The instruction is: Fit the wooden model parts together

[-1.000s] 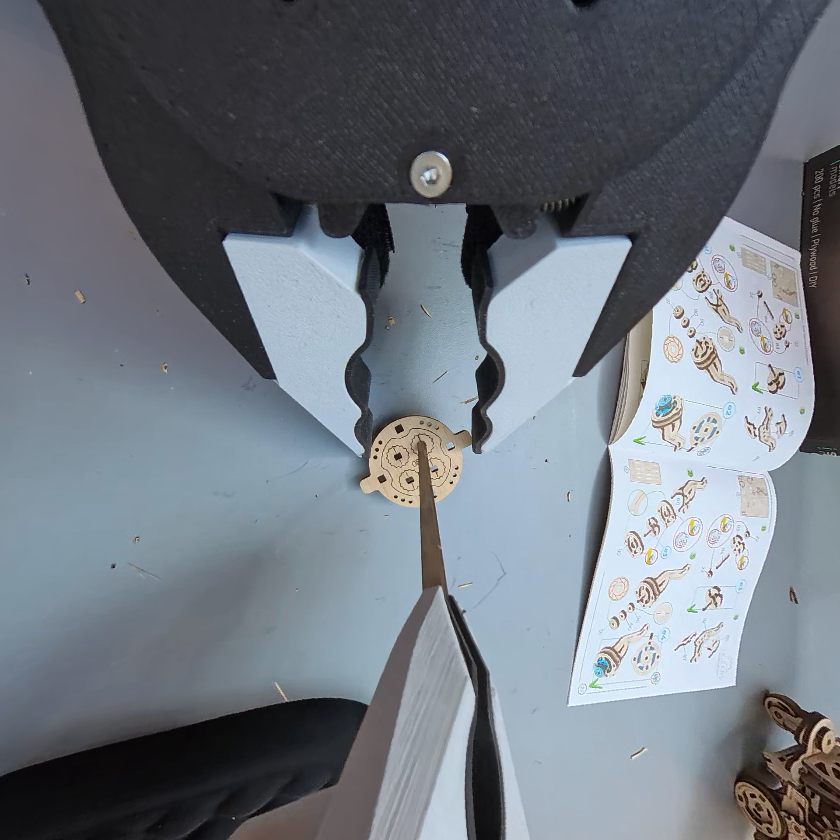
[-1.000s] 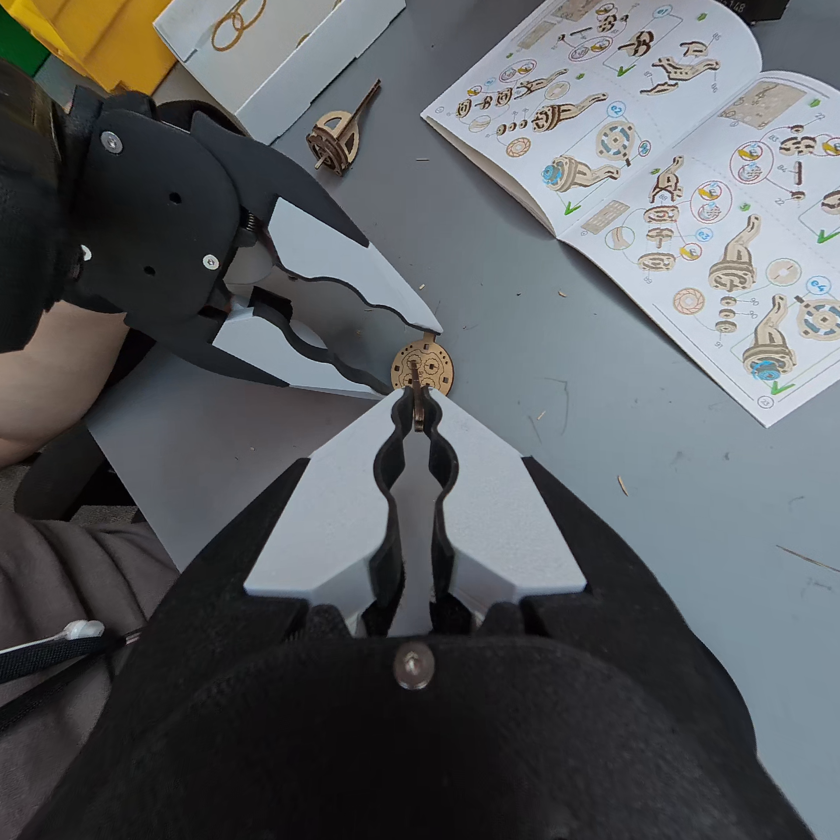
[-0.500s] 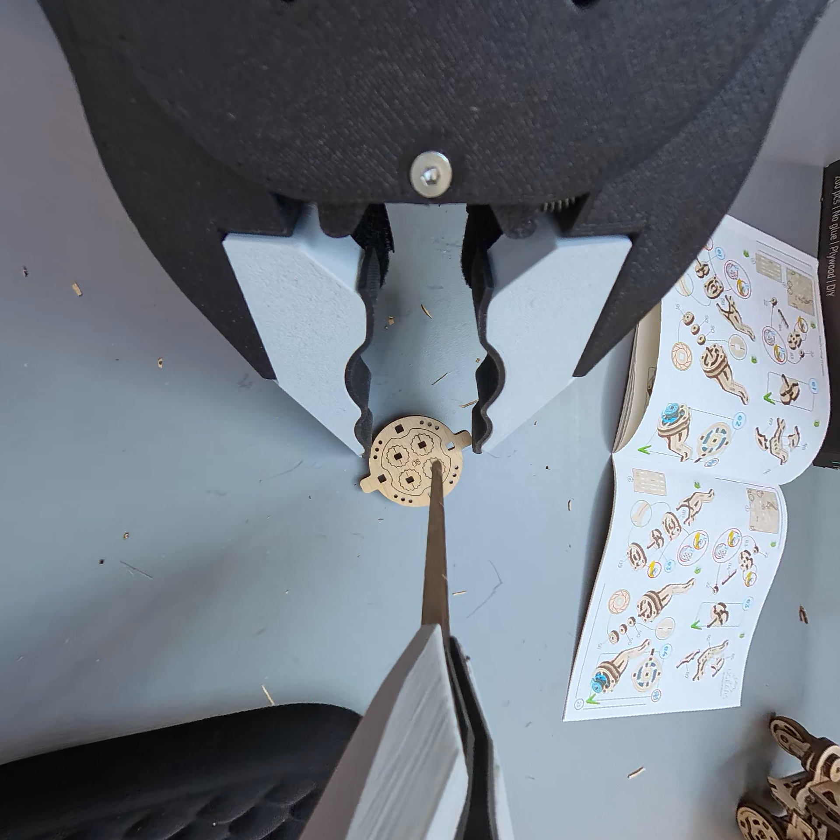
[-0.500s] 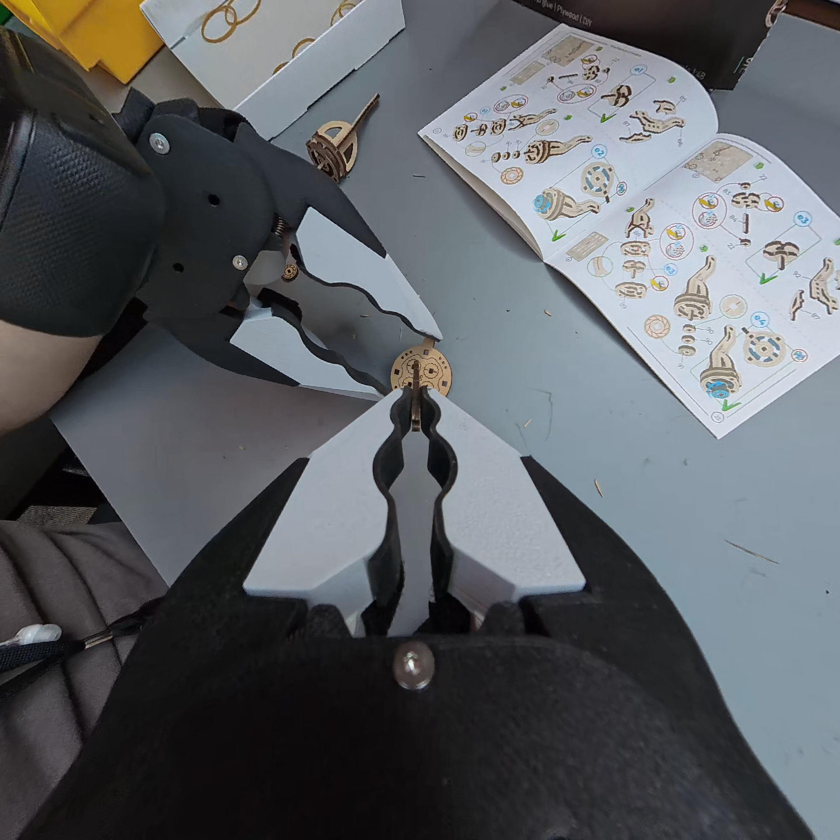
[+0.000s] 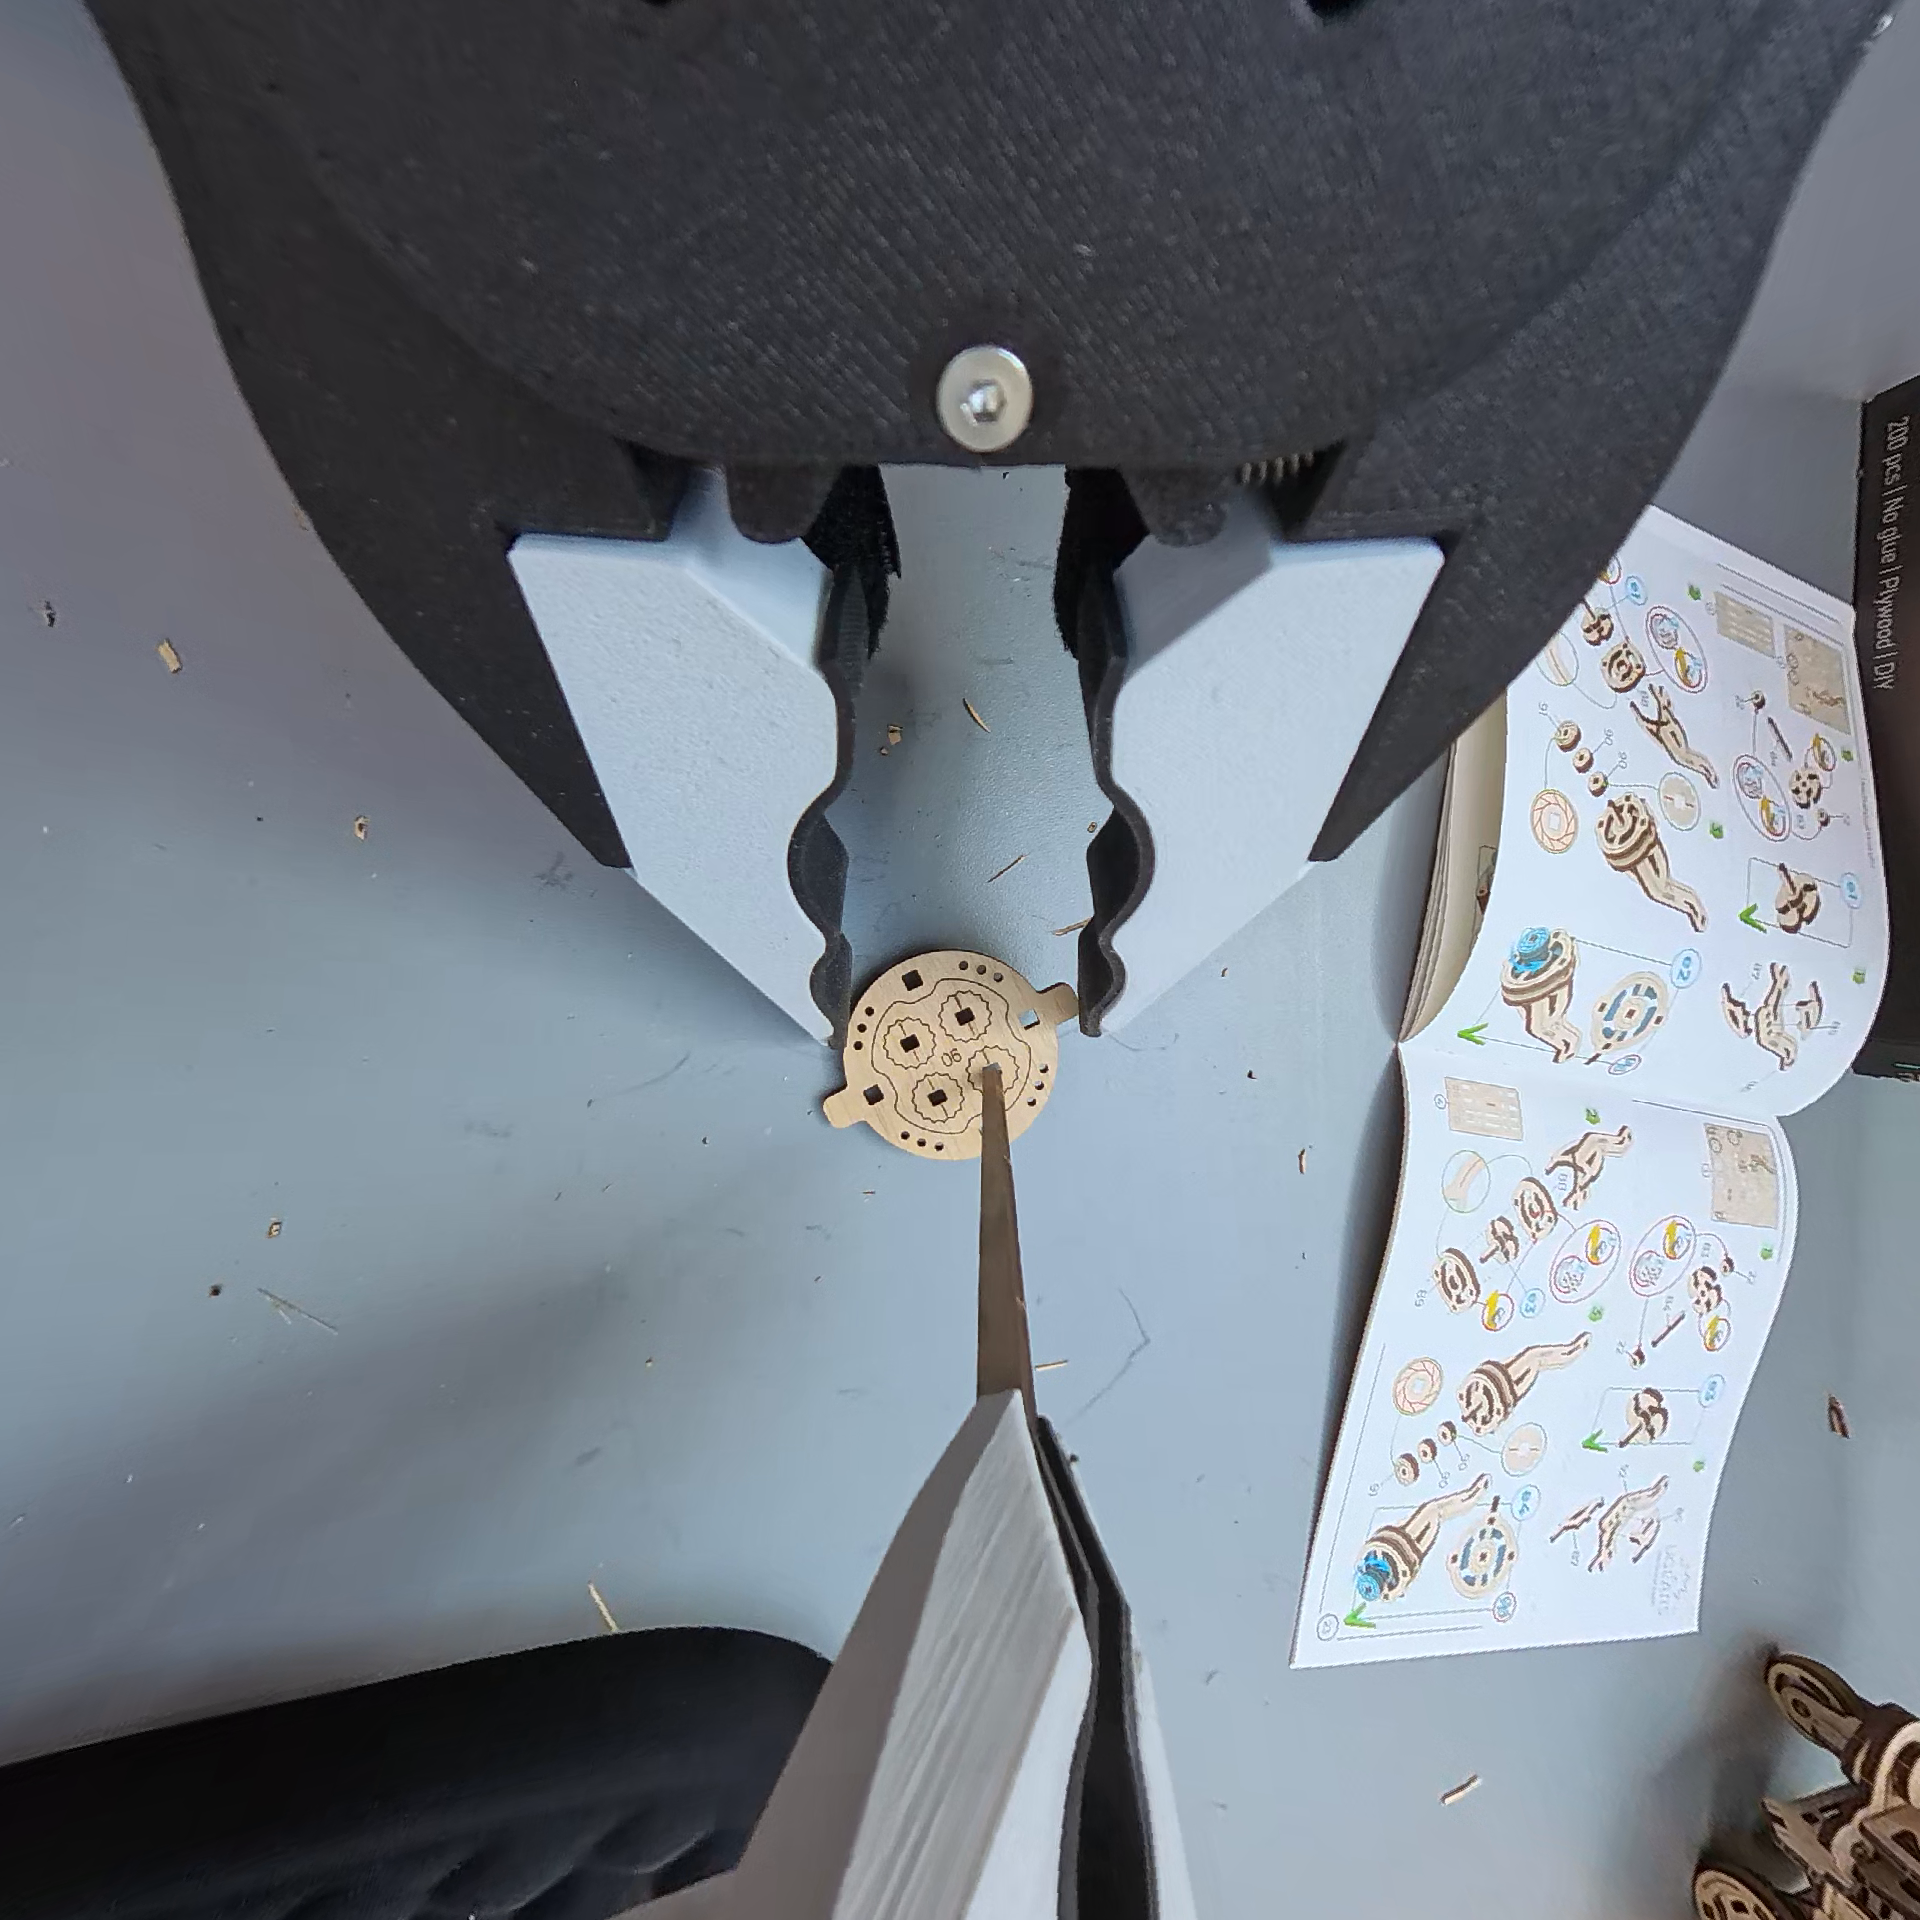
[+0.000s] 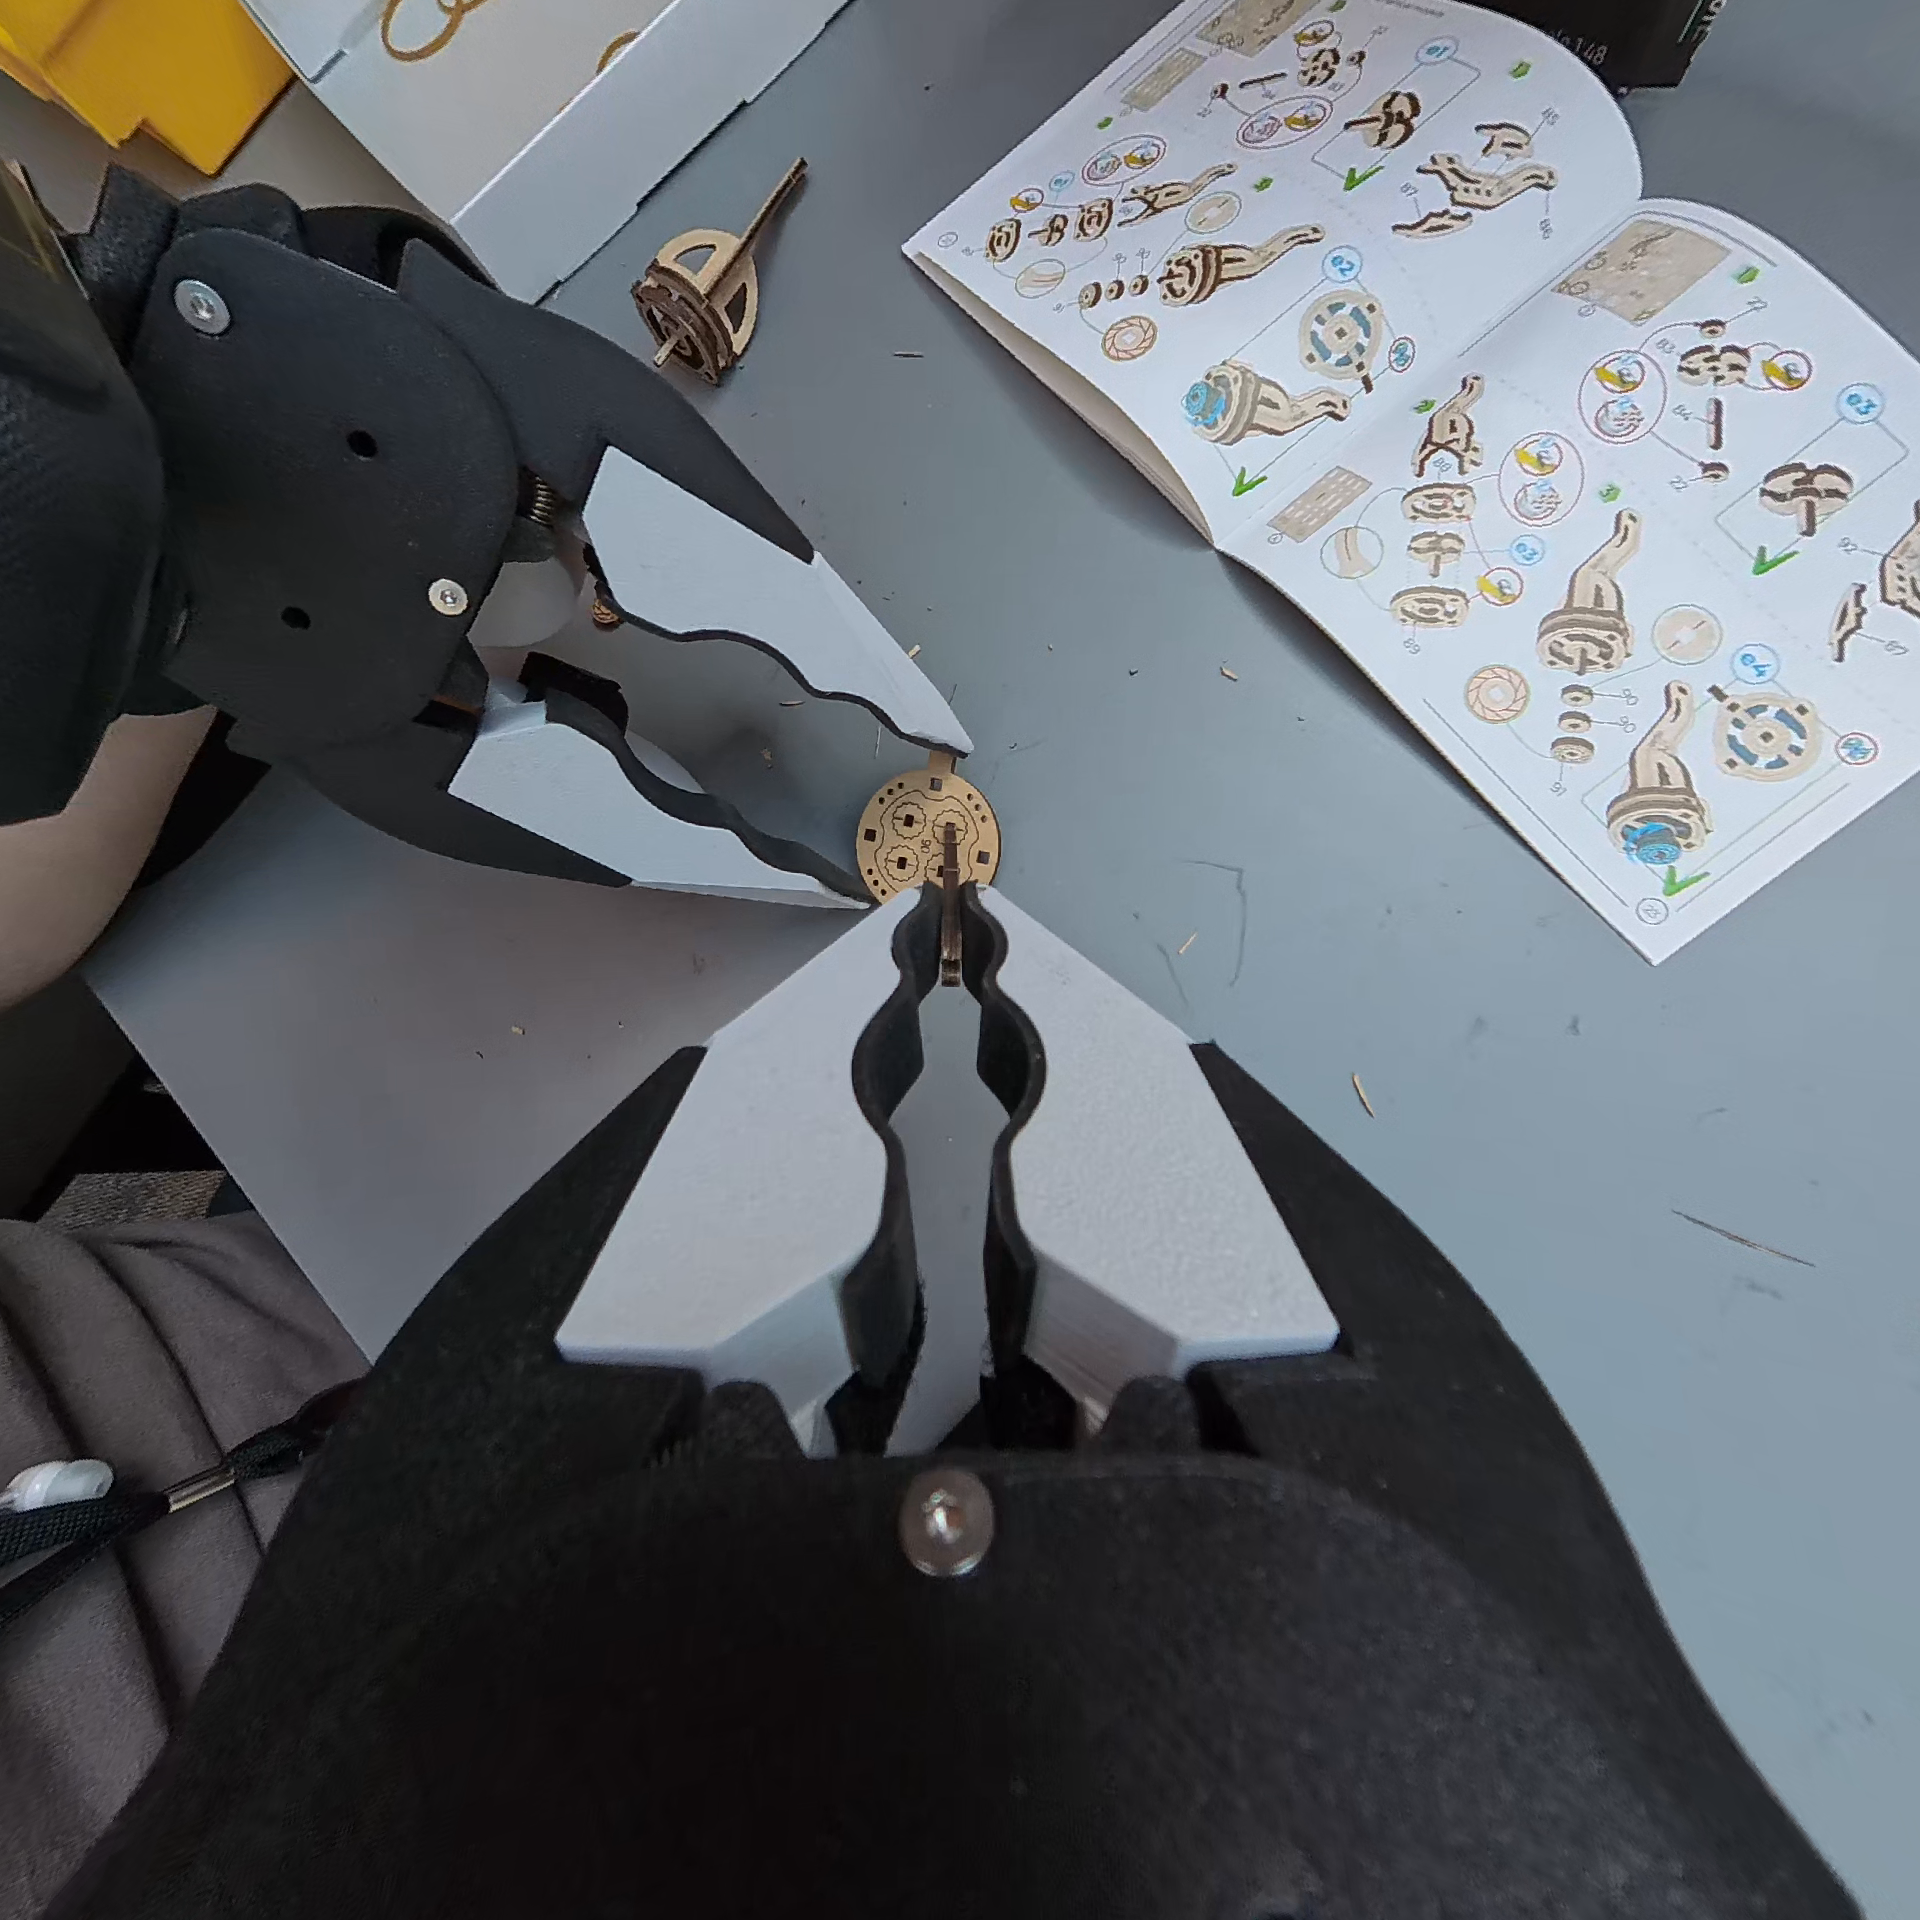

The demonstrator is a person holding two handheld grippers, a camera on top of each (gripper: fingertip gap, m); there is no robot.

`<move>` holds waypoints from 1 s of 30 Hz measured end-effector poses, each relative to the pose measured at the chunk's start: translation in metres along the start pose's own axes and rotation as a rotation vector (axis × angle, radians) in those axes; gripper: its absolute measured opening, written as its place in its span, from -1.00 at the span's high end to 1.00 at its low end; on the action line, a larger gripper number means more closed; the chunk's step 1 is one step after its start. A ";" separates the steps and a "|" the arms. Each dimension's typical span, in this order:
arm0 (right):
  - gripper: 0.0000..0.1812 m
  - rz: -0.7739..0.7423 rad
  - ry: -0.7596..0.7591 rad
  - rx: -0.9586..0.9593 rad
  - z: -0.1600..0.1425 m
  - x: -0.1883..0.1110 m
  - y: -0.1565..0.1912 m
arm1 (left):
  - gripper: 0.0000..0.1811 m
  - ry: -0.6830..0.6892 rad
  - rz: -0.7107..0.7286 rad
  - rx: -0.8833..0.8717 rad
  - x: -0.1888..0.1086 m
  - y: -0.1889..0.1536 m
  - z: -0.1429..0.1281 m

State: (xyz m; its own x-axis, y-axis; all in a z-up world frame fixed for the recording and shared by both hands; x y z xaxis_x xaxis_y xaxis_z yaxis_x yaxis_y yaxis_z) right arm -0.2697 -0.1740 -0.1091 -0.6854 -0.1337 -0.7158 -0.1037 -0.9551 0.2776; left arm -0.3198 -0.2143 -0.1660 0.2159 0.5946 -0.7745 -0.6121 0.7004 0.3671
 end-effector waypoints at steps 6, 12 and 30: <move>0.98 0.014 0.001 0.015 0.001 0.001 0.000 | 0.53 0.003 0.001 0.001 0.000 0.000 0.000; 0.98 0.029 0.003 0.036 0.000 0.001 -0.003 | 0.53 0.005 -0.001 0.003 0.000 0.000 -0.001; 0.98 -0.133 0.014 -0.169 0.002 0.004 0.012 | 0.53 0.001 -0.012 -0.072 0.003 0.002 0.000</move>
State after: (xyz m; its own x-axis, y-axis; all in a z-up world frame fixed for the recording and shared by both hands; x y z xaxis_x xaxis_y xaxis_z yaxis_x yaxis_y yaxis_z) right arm -0.2747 -0.1852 -0.1072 -0.6635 -0.0064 -0.7482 -0.0695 -0.9951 0.0702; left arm -0.3205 -0.2110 -0.1675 0.2223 0.5861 -0.7791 -0.6624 0.6772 0.3204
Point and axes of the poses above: each gripper's, where its closed fingertips meet, x out along the fingers, z out of its top, y = z × x across the jaws, the point moved 3 cm from there along -x, back along the fingers, and after that the axes turned 7 degrees about x, right-handed, at the moved point
